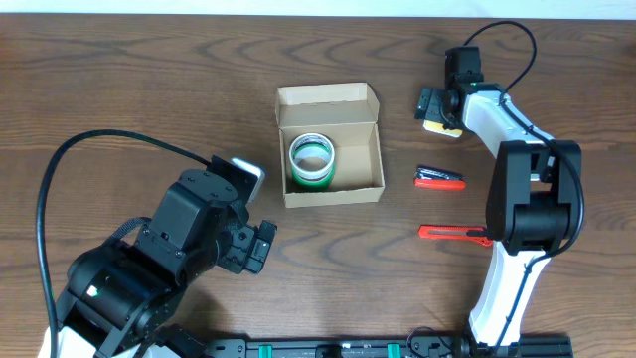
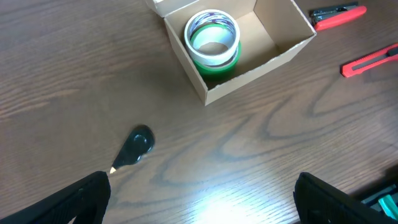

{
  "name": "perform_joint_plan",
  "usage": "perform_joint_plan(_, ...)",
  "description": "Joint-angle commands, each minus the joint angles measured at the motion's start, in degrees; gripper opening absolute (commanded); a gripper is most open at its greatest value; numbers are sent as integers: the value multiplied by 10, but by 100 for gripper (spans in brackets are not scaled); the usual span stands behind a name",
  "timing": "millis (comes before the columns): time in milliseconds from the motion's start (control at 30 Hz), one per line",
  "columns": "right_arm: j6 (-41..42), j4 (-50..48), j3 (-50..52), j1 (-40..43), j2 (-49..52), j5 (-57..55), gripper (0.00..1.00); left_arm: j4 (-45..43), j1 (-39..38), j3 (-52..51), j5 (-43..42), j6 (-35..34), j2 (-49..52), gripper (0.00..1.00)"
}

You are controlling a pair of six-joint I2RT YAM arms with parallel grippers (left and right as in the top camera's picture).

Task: Pack container
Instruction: 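Lift the yellow notepad with the right gripper and carry it over the box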

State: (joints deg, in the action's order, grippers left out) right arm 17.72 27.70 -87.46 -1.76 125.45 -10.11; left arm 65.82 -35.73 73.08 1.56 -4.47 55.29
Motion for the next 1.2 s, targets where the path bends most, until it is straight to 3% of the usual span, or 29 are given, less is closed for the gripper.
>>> perform_joint_plan(0, -4, 2, -10, -9, 12, -10, 99, 2, 2, -2, 5, 2, -3, 95)
perform_joint_plan(267, -4, 2, -10, -10, 17, -8, 97, 2, 2, -2, 5, 2, -3, 95)
perform_joint_plan(500, 4, 3, -10, -10, 21, -6, 73, 2, 2, -2, 5, 2, -3, 95)
perform_joint_plan(767, 5, 11, -19, -10, 19, -3, 72, 2, 2, -2, 5, 2, -3, 95)
perform_joint_plan(1167, -22, 180, -212, -14, 12, 49, 72, 2, 2, -2, 5, 2, -3, 95)
